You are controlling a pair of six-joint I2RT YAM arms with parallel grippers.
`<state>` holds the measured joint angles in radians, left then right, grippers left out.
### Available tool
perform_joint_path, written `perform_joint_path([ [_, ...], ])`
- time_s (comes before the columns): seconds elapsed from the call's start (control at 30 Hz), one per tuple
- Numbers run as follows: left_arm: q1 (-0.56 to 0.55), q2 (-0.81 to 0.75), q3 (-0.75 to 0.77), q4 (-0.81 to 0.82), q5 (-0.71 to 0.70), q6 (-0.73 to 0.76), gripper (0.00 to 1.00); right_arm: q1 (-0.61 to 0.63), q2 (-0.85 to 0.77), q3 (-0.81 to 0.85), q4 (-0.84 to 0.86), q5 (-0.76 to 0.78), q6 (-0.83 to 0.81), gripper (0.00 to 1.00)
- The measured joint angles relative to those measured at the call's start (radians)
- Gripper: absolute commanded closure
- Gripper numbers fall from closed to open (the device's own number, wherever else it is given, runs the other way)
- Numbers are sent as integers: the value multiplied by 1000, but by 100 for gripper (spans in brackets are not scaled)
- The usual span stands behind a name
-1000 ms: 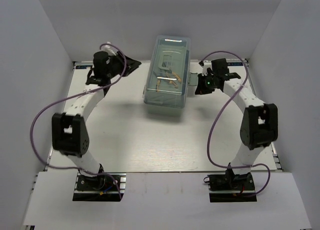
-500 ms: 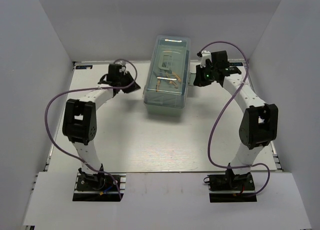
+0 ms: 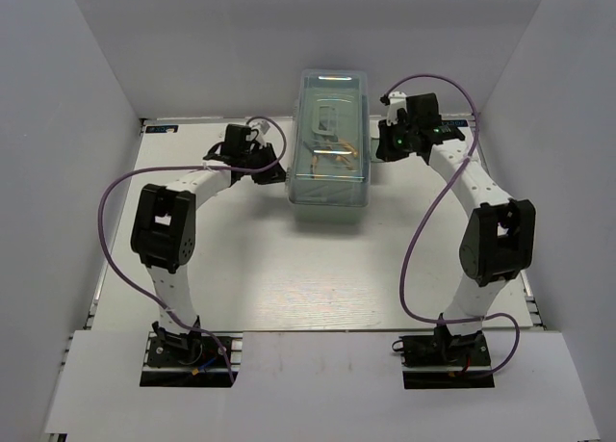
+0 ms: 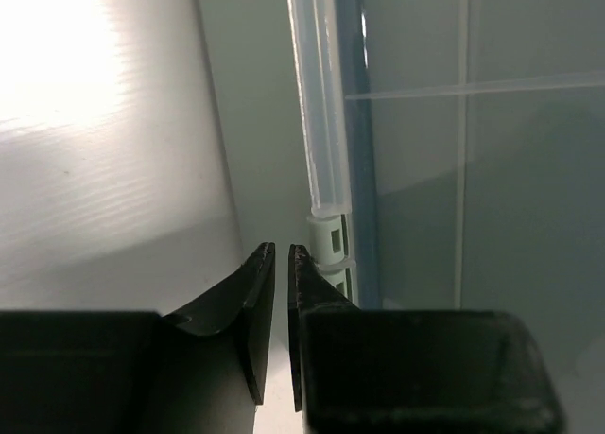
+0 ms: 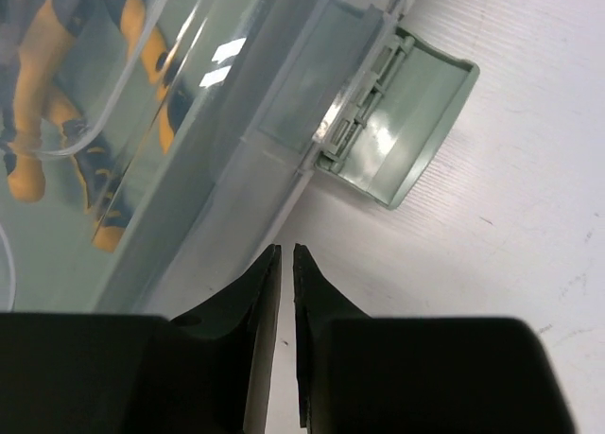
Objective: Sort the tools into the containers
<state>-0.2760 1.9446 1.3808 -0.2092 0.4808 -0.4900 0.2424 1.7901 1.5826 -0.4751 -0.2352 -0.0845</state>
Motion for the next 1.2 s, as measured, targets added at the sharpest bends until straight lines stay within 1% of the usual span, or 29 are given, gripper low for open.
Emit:
perform_joint_path([
  [0.23,-29,5,3,-29,11,22,77,0,-46,-10,0,112,-14,82],
  [0.27,-30,4,3,-36,12,23,77,0,-58,-10,1,133,-18,80],
  [0.3,-30,4,3,-45,12,23,76,-1,-70,-10,1,153,-21,76],
  [0.37,-29,-2,3,-69,-10,23,72,-1,-98,-19,10,195,-27,66],
  [0.4,-27,-10,1,-91,-40,20,64,-1,-112,-27,10,211,-29,57],
  [0.43,-27,-22,-3,-113,-68,21,58,-2,-127,-34,5,227,-29,53],
  [0.5,-23,-73,-39,-140,-151,15,45,-5,-155,-48,2,242,-35,39],
  [0.53,-16,-121,-76,-151,-188,15,32,-6,-178,-68,4,243,-37,18],
  [0.57,-8,-170,-110,-163,-212,27,14,-7,-205,-94,6,243,-37,10],
  [0.6,-2,-232,-146,-171,-227,46,0,-8,-240,-127,2,241,-43,10],
  [0.77,15,-549,-266,-148,-228,201,0,-13,-451,-336,8,199,-39,10],
  [0.93,8,-822,-417,-86,-210,346,0,-10,-673,-562,35,227,30,10],
  [1.03,8,-903,-505,-84,-211,392,0,-11,-784,-705,60,242,48,10],
  [1.2,7,-914,-539,-91,-232,423,0,-13,-921,-894,63,251,39,10],
])
